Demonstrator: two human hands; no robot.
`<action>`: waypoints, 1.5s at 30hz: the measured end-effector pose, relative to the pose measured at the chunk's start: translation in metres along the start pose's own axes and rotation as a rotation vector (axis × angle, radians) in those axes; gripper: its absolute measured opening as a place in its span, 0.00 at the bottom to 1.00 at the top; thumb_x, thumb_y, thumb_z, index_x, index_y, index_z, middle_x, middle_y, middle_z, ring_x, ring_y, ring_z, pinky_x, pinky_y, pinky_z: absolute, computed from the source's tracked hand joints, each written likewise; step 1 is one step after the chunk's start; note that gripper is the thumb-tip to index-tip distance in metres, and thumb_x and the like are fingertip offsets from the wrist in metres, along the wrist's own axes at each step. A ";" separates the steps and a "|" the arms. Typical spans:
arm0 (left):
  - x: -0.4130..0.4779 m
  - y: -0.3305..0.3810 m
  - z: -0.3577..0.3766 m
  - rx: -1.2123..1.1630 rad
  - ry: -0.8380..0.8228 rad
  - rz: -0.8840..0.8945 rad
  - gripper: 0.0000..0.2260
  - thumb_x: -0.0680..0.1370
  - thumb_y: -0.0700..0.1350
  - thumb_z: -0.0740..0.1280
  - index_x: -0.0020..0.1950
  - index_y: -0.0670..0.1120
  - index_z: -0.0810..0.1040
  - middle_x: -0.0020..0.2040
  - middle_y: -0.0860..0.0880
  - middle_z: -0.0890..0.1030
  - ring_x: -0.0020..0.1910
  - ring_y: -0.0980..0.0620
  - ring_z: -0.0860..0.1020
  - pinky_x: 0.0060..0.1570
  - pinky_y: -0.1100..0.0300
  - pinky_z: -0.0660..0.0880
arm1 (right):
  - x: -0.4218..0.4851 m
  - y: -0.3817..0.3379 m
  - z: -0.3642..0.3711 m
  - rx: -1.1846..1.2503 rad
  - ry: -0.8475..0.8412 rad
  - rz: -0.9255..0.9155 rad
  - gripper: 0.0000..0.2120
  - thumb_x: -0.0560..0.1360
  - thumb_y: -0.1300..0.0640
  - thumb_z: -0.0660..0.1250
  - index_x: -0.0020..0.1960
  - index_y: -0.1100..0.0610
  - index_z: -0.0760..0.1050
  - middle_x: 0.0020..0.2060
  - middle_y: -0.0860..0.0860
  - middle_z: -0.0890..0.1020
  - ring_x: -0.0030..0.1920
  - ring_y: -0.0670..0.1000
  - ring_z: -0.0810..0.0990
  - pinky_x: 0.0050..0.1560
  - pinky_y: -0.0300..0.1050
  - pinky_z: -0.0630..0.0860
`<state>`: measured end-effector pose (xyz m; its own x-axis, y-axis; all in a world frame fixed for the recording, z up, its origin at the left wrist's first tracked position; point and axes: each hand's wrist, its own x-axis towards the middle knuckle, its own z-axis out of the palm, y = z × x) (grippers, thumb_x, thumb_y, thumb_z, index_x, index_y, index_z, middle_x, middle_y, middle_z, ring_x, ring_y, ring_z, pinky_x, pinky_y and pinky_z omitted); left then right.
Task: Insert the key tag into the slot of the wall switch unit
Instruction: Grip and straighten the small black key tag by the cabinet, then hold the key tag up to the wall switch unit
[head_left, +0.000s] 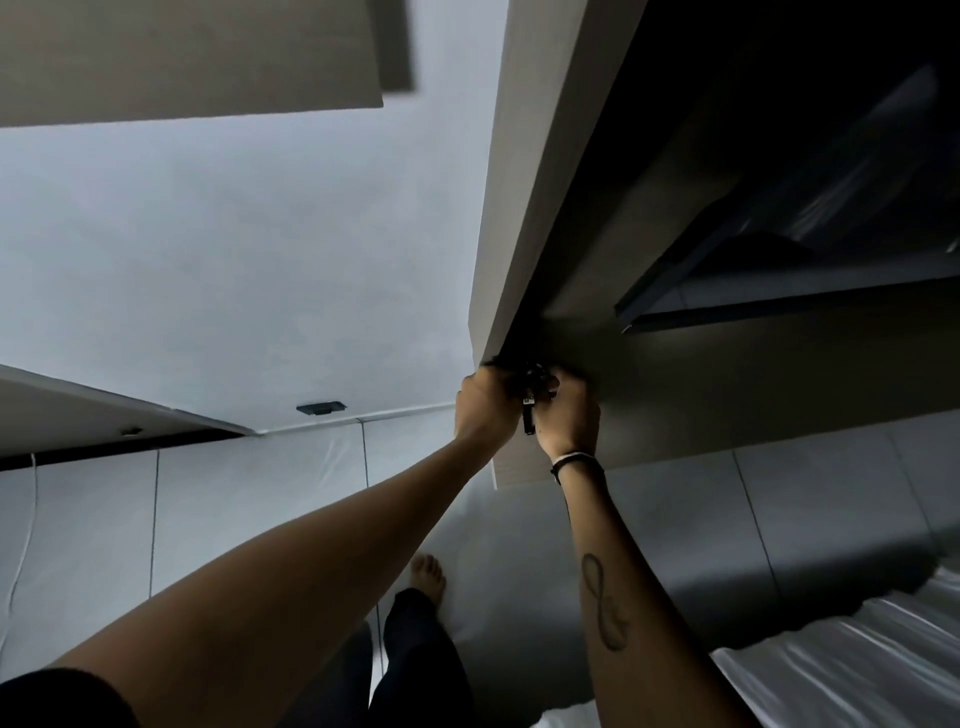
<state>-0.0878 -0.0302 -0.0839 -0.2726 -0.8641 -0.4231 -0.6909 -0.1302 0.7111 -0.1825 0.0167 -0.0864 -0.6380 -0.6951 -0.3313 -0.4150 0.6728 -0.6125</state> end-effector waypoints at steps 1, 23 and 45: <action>0.000 0.000 0.001 -0.037 0.010 -0.021 0.11 0.82 0.33 0.67 0.62 0.40 0.84 0.56 0.39 0.88 0.52 0.38 0.86 0.48 0.51 0.84 | 0.000 0.000 0.001 0.006 0.013 0.008 0.12 0.81 0.64 0.67 0.63 0.56 0.82 0.58 0.57 0.86 0.59 0.61 0.85 0.60 0.58 0.84; -0.084 -0.066 -0.206 -0.821 -0.136 -0.147 0.05 0.82 0.40 0.73 0.51 0.42 0.89 0.43 0.46 0.91 0.44 0.46 0.89 0.45 0.62 0.88 | -0.113 -0.153 0.005 0.710 -0.279 -0.033 0.08 0.74 0.74 0.74 0.52 0.70 0.81 0.45 0.63 0.85 0.42 0.57 0.85 0.40 0.40 0.88; -0.174 0.015 -0.568 -0.711 0.149 0.481 0.13 0.78 0.31 0.72 0.39 0.46 0.89 0.32 0.50 0.88 0.31 0.54 0.85 0.38 0.64 0.83 | -0.251 -0.476 -0.054 0.807 -0.272 -0.681 0.11 0.72 0.70 0.78 0.54 0.68 0.83 0.45 0.57 0.87 0.42 0.49 0.87 0.43 0.40 0.87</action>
<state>0.3293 -0.1580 0.3198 -0.3024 -0.9515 0.0561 0.0726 0.0356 0.9967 0.1400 -0.1155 0.3271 -0.2296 -0.9585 0.1690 -0.0156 -0.1700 -0.9853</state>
